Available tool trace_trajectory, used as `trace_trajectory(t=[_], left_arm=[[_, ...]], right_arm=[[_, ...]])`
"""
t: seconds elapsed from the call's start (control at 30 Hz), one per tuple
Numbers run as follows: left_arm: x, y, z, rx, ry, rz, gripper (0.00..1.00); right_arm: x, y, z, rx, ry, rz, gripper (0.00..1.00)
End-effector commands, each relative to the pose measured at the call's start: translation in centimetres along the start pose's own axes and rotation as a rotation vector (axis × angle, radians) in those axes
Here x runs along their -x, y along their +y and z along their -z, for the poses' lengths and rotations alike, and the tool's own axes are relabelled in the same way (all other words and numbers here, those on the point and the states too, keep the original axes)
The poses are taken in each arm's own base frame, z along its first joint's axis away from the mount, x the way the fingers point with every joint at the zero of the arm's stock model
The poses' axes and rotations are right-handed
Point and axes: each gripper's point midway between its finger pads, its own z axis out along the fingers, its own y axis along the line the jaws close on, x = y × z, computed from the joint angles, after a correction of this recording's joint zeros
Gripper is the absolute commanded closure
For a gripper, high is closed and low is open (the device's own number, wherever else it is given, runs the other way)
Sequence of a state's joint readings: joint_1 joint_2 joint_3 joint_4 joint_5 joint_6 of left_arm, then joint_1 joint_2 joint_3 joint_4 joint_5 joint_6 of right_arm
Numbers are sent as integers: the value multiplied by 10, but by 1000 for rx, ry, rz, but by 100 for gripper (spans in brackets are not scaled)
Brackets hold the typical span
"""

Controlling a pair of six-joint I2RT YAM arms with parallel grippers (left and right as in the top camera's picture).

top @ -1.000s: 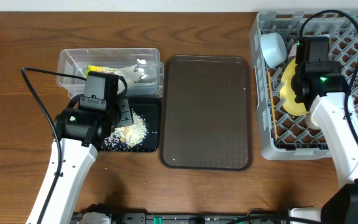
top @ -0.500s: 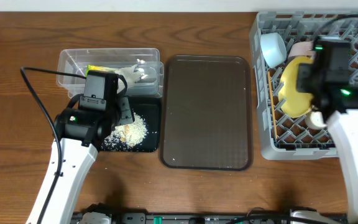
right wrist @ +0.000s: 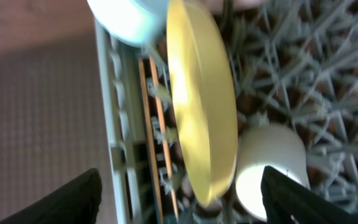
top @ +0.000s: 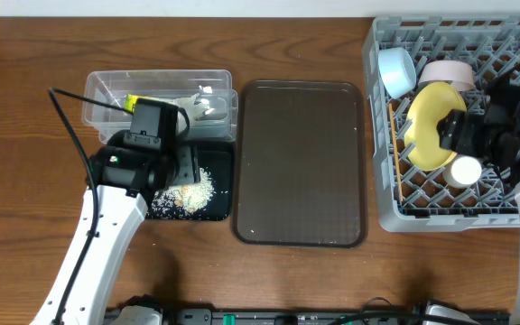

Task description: Sort waste into correct bins and load items into the dishwasher rack

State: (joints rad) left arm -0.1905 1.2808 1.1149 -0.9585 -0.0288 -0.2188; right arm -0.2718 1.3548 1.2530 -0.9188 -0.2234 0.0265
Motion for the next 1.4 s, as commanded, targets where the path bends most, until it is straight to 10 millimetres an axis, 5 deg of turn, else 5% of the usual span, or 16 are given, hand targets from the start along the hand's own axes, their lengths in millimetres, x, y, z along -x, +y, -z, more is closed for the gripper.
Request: trace_trajectory(t=[0.0,0.23,0.63,1.0,1.37], left_arm=[[-7,1,13,-14,8,-13,29],[-27,10,50,-49,-119,-21,28],[-50,22,110,-147,-470,18,16],[-51,23,113,-151,-483,19,10],[-51,23,113,-151,-483,19,10]], right_arm=[[-13,-14,4,-69,43,-33,17],[-36,-14,16,-83,-12,-22,1],[-82,-1,67,-59,-326,29,1],[-118,-1,69,-63,-225,9,1],[-124,-6,68,-93,-201,10,1]])
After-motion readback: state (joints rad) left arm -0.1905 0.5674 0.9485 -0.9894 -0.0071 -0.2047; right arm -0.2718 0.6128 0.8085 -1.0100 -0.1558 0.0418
